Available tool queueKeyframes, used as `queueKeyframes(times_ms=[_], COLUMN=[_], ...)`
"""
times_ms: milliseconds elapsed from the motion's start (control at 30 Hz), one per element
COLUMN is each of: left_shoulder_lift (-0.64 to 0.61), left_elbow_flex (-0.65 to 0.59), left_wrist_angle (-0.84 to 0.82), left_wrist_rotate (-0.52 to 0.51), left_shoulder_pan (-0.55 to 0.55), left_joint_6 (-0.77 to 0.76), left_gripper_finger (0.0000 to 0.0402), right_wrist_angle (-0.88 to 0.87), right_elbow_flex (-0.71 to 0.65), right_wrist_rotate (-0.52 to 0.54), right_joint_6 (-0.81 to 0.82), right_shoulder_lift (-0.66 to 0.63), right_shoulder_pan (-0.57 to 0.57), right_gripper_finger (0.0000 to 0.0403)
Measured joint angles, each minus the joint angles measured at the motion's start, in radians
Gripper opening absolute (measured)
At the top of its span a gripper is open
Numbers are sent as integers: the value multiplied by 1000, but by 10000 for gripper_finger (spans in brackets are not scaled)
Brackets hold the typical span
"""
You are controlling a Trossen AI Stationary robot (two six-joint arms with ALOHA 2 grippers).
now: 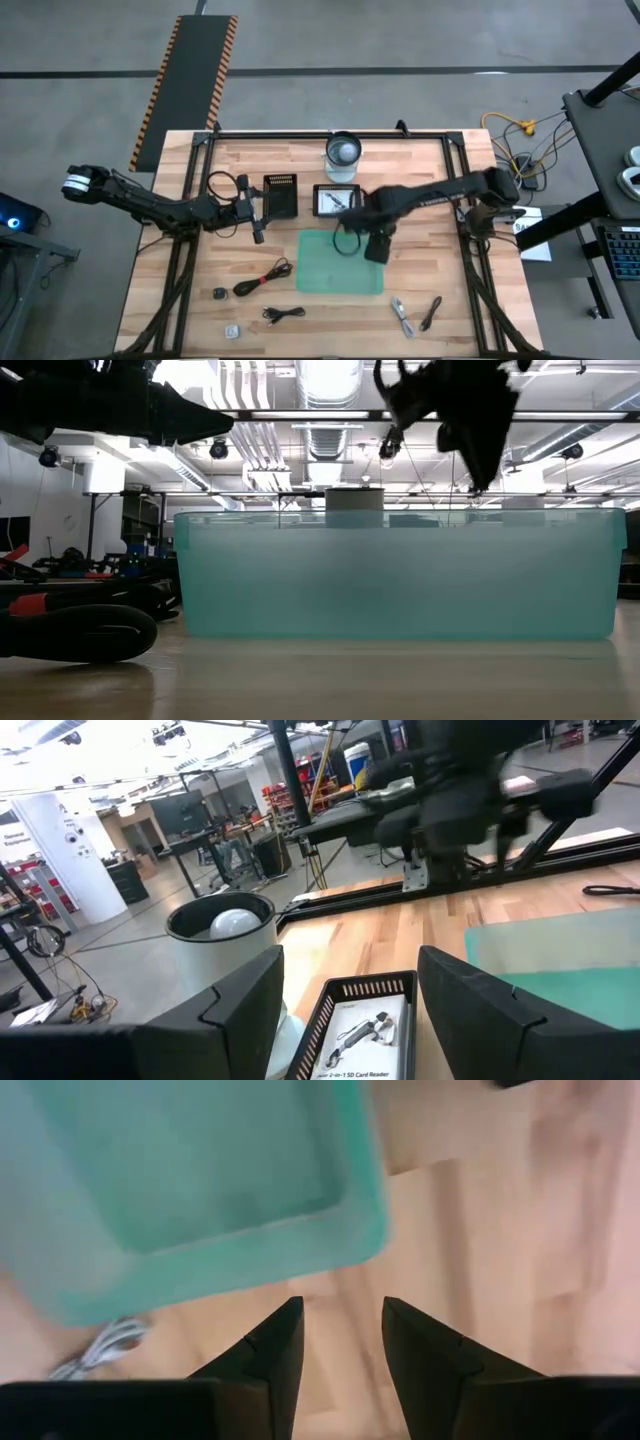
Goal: Pick and place items into bin
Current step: Put the white charger cable into green bin
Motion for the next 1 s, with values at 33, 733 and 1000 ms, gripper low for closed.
queueKeyframes(times_ms=[33,733,1000], left_shoulder_lift=[0,0,0], left_elbow_flex=[0,0,0], left_wrist_angle=[0,0,0], left_wrist_rotate=[0,0,0], left_shoulder_pan=[0,0,0], left_joint_6=[0,-2,-2], left_gripper_finger=[215,215,215], right_wrist_angle=[1,51,164], right_elbow_flex=[0,-9,-38], right_wrist_rotate=[0,-33,77], right_joint_6=[29,1535,1884], right_shoulder_lift=[-1,-5,44], right_shoulder_pan=[24,594,783], right_gripper_finger=[124,94,107])
